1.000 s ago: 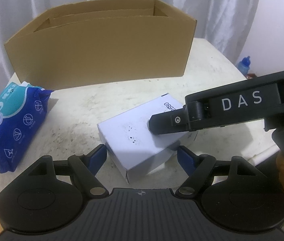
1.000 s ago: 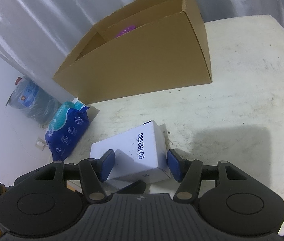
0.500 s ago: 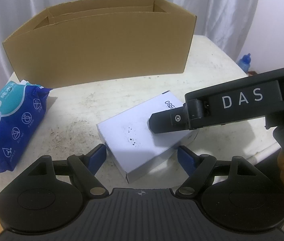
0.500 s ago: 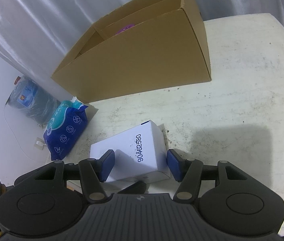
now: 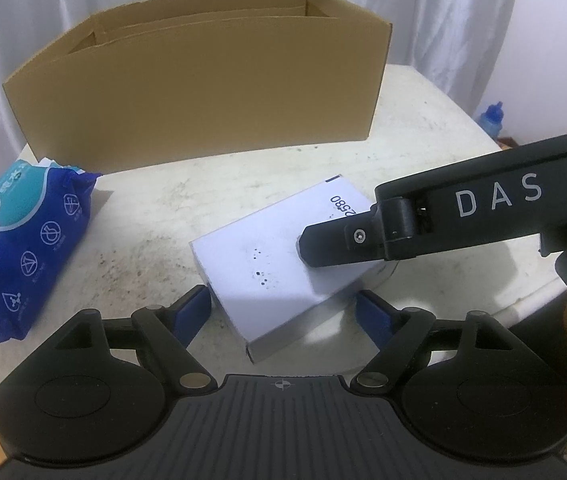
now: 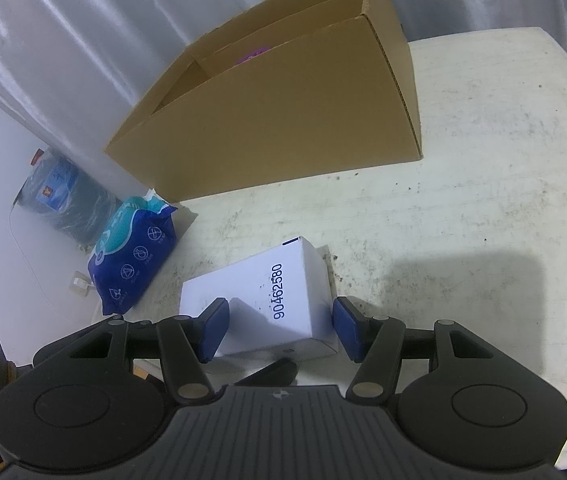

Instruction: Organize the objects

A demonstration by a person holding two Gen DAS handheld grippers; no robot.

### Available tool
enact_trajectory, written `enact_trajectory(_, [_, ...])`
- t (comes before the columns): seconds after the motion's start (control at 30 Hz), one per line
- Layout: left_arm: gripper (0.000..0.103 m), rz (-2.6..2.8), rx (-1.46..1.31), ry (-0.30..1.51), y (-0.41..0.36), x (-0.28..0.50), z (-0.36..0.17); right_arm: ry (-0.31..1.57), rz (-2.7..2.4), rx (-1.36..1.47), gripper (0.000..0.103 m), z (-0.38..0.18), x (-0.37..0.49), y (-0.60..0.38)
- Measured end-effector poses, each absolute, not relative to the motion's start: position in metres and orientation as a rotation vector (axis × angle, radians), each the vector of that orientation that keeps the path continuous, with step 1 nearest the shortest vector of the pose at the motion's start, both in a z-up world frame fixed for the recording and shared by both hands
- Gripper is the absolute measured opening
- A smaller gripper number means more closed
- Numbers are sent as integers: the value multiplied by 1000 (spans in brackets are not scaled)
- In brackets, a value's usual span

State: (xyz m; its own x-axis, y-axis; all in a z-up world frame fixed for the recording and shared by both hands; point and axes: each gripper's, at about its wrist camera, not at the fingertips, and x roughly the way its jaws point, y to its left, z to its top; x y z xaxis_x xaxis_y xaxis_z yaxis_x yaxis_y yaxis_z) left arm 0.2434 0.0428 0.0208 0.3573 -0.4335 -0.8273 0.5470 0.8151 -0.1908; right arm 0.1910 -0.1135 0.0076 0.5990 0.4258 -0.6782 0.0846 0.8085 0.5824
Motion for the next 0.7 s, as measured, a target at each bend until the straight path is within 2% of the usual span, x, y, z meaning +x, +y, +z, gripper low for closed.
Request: enact_trajectory(0.7, [79,-621,81,1032,44,246,26,917,182,613,62,14,191,-111])
